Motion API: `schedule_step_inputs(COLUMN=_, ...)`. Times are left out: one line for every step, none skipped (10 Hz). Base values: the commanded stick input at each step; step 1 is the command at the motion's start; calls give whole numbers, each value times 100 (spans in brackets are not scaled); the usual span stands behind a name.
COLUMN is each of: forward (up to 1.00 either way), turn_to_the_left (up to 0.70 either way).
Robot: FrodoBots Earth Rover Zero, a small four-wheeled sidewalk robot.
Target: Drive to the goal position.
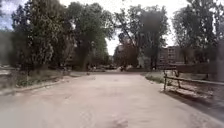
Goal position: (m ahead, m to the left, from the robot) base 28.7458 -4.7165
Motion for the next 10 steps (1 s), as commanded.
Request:
schedule_step_inputs(forward=85, turn_to_the_left=0)
schedule_step_inputs(forward=85, turn_to_the_left=0)
schedule_step_inputs(forward=85, turn_to_the_left=-2)
schedule_step_inputs(forward=85, turn_to_the_left=-13)
schedule_step_inputs(forward=85, turn_to_the_left=-25)
schedule_step_inputs(forward=85, turn_to_the_left=-23)
schedule_step_inputs(forward=85, turn_to_the_left=-2)
schedule_step_inputs(forward=85, turn_to_the_left=0)
schedule_step_inputs(forward=85, turn_to_the_left=0)
schedule_step_inputs(forward=85, turn_to_the_left=0)
